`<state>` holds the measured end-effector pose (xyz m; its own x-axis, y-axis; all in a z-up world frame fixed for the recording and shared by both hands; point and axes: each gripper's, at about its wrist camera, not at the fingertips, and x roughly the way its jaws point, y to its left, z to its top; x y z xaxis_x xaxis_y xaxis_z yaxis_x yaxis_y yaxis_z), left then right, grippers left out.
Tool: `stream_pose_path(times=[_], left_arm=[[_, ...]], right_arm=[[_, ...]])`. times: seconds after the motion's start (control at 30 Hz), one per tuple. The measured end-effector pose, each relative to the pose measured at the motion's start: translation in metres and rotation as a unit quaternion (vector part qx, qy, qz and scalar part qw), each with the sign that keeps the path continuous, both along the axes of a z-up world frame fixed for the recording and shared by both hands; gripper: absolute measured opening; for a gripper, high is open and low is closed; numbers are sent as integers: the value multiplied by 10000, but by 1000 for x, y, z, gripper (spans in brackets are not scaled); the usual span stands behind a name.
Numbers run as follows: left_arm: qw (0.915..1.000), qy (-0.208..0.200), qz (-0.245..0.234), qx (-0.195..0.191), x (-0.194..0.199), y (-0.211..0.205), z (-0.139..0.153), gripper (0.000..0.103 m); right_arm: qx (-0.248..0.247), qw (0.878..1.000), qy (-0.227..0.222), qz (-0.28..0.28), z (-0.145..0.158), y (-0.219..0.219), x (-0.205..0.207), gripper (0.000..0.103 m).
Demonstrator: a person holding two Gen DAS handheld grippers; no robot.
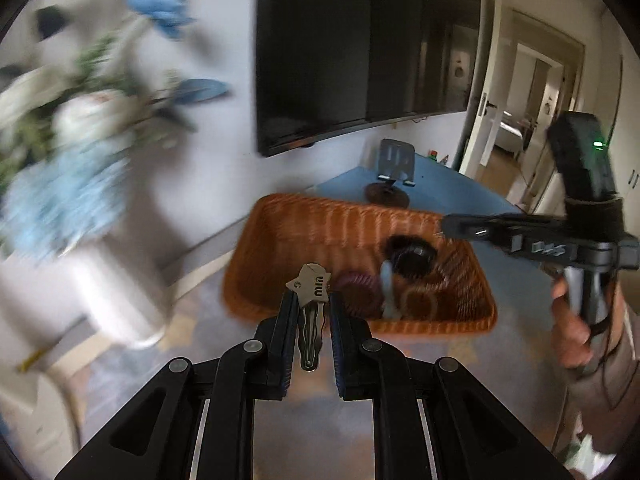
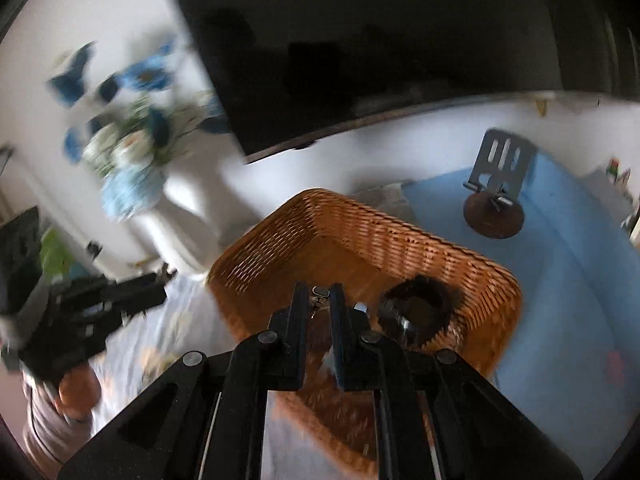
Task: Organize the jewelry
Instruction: 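Carry the charm and hairpin over the wicker basket and open both tools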
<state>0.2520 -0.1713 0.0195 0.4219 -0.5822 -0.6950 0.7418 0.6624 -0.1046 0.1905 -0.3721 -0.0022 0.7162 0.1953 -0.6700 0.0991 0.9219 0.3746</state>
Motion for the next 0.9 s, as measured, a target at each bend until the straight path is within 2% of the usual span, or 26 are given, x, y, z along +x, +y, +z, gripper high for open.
stream_pose_path(times=[0.07, 0.13, 0.27, 0.47, 0.6, 0.67, 0.7, 0.77, 0.9], left_arm=[[9999, 101, -34, 34, 10, -24, -6, 16], [9997, 203, -50, 139, 20, -44, -17, 16], [9985, 425, -23, 346, 37, -68, -46, 16], [9972, 573, -61, 484, 45, -81, -68, 16], [9968, 604, -71, 524, 46, -85, -73, 16], [9967, 619, -113, 508, 43, -82, -72, 17], [9966, 642, -132, 508, 41, -80, -71, 20], [9962, 709, -109, 494, 37, -73, -66, 34], [9979, 525, 29, 384, 23, -46, -44, 37]], right_arm=[[285, 9994, 214, -46, -17, -12, 25, 12], [364, 9983, 442, -92, -30, -18, 38, 12], [-29, 9979, 634, -92, -48, -11, 58, 12], [-583, 9953, 771, 10, -61, 3, 65, 12], [-779, 9942, 735, 27, -59, 7, 64, 12], [-679, 9951, 713, 50, -60, 5, 63, 13], [-592, 9956, 724, 63, -59, 4, 62, 13], [-435, 9967, 689, 55, -56, 1, 59, 13], [-400, 9977, 536, 59, -40, 3, 44, 15]])
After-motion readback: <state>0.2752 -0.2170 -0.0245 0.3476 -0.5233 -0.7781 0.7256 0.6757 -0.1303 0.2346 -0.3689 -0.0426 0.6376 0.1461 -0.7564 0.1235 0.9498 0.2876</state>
